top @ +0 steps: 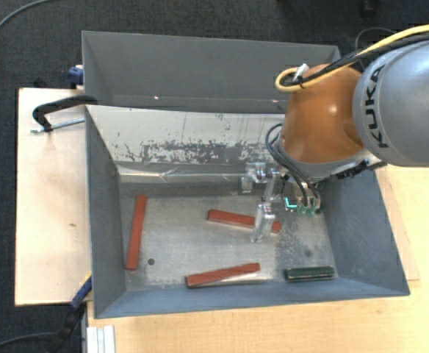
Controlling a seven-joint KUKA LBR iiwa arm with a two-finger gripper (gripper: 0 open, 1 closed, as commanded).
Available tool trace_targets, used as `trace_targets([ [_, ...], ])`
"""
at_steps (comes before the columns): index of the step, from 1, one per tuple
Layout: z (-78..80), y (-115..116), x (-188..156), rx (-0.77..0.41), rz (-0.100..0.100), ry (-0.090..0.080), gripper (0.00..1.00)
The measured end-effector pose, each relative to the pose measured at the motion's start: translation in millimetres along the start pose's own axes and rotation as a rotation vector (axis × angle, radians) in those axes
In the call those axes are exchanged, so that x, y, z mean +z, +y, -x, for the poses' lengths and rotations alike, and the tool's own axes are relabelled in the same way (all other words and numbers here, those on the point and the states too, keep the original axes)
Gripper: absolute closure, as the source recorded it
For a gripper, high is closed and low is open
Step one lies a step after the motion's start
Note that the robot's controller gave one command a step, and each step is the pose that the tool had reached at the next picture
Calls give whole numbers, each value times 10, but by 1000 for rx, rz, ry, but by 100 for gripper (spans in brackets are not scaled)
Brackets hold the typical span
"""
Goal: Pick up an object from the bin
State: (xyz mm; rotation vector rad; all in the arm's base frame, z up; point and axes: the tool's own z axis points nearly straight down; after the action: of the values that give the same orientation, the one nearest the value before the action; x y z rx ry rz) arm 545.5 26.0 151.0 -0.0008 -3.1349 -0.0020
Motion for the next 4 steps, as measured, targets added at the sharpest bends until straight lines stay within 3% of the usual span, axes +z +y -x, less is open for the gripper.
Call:
trace_targets([
  [1, 71, 90, -603, -348, -2, -17, 0],
  [2, 270, 99, 627, -349, 0, -1, 0],
  [3, 190, 228, 810, -395, -1, -6, 0],
  [4, 196, 222, 801, -394, -1, -8, 100],
])
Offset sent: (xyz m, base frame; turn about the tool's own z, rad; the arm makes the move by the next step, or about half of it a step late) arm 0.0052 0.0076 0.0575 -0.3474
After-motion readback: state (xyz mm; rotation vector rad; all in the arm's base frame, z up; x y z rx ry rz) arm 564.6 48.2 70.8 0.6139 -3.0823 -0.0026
